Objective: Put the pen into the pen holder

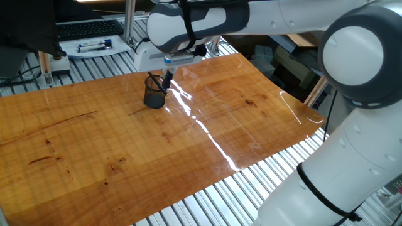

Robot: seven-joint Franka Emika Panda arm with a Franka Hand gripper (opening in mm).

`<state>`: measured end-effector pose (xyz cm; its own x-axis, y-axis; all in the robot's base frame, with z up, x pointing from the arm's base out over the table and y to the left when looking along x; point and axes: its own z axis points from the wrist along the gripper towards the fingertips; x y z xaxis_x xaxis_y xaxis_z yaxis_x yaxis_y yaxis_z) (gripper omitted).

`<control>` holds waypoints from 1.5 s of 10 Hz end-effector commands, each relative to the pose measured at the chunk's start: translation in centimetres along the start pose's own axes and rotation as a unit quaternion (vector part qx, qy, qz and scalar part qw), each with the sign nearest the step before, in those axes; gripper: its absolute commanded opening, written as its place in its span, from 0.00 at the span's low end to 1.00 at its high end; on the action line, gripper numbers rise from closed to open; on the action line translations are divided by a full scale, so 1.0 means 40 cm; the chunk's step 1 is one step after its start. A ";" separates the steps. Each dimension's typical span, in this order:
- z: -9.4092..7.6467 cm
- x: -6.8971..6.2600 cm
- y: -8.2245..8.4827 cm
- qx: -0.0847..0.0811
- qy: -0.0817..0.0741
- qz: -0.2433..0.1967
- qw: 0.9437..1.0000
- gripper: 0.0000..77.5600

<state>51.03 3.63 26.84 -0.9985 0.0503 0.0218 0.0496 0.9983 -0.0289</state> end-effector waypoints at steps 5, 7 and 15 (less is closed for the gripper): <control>-0.002 -0.001 0.001 0.008 0.037 -0.020 0.999 0.00; 0.010 -0.010 0.006 0.011 0.034 -0.022 0.999 0.00; 0.036 -0.165 -0.028 0.014 0.016 -0.036 0.999 0.00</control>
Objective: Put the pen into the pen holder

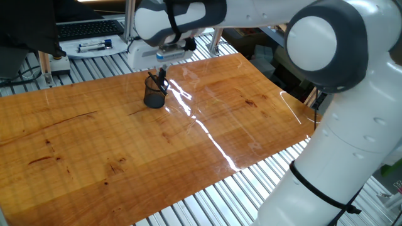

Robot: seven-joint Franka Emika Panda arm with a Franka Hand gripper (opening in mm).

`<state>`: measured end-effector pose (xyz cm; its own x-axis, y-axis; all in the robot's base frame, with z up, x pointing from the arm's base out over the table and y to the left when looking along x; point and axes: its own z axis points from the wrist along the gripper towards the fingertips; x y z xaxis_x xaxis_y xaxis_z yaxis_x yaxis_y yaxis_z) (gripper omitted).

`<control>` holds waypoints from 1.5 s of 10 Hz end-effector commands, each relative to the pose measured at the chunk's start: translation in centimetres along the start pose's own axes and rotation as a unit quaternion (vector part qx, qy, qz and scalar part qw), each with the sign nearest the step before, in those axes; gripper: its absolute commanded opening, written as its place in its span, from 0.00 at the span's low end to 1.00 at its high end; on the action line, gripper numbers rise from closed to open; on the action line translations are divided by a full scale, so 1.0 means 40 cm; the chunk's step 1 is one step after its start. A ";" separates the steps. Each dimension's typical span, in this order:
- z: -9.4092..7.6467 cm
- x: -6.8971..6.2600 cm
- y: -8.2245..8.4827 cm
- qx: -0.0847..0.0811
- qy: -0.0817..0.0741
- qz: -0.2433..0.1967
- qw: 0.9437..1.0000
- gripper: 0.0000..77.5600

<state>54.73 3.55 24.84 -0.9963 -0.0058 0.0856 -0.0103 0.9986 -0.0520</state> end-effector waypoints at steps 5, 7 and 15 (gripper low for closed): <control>0.030 -0.099 -0.048 0.002 -0.031 -0.011 0.999 0.00; 0.061 -0.108 -0.060 0.003 -0.061 -0.005 0.998 0.00; 0.099 -0.121 -0.108 0.003 -0.094 -0.011 0.995 0.00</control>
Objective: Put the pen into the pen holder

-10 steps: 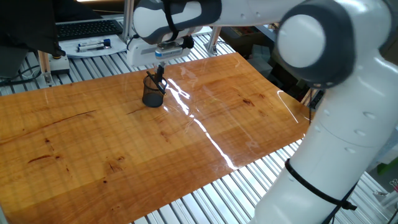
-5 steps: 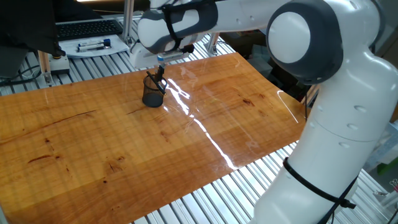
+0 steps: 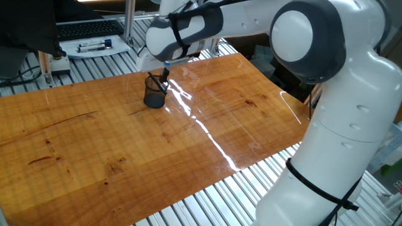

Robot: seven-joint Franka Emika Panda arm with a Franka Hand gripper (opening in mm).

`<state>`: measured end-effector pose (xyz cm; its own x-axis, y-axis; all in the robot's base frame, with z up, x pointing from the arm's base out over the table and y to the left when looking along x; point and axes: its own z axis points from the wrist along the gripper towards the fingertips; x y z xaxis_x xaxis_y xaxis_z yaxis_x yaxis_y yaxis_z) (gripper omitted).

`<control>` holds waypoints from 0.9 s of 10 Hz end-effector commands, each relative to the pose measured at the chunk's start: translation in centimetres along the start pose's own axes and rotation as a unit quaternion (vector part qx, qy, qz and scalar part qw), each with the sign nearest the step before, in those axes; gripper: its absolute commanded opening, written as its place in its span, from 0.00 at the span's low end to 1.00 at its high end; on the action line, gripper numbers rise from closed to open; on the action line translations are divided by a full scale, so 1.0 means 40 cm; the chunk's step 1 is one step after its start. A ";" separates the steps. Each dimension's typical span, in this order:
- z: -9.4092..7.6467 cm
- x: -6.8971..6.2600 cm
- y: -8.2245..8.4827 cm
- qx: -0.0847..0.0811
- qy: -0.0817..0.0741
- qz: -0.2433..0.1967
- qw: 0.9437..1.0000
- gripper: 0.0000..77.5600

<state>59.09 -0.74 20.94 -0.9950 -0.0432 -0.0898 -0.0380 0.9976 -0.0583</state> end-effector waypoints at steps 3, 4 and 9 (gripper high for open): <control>0.029 0.003 -0.031 -0.001 -0.005 -0.007 1.000 0.00; 0.034 0.004 -0.031 -0.001 -0.005 -0.003 1.000 0.00; 0.049 0.020 -0.016 0.000 -0.010 0.006 1.000 0.00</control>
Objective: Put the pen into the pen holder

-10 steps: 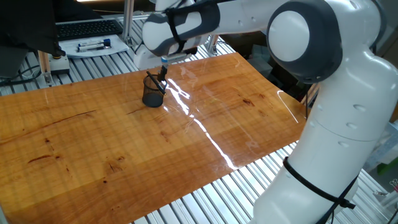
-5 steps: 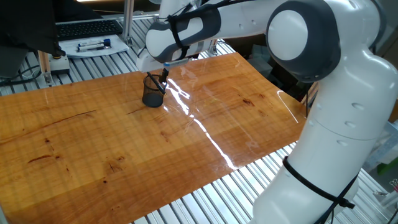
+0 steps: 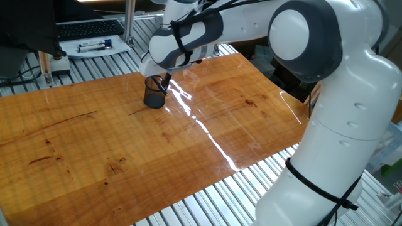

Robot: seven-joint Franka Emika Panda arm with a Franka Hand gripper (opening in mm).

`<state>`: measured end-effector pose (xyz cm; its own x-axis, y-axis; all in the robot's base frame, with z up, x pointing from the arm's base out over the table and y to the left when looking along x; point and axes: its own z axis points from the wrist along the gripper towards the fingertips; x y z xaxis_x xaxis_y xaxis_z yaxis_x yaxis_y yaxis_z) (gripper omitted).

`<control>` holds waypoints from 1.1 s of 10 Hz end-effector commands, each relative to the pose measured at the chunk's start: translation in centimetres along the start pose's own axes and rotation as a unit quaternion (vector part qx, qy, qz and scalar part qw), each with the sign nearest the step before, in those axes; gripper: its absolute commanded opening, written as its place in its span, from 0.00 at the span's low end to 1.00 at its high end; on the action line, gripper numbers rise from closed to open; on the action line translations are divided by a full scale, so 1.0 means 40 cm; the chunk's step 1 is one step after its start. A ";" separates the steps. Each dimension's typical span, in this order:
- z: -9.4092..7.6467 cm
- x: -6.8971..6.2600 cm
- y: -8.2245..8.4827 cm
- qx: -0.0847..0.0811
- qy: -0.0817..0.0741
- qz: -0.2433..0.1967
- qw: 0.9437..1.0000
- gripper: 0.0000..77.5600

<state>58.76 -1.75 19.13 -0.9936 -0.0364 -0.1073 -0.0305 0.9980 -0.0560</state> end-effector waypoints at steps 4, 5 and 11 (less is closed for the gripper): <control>0.006 0.007 0.004 0.003 0.000 0.006 1.000 0.00; 0.008 0.009 0.001 0.003 0.002 0.005 1.000 0.00; 0.017 0.013 -0.007 0.004 0.005 0.010 1.000 0.00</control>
<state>58.27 -2.08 18.35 -0.9954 -0.0205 -0.0936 -0.0147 0.9979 -0.0626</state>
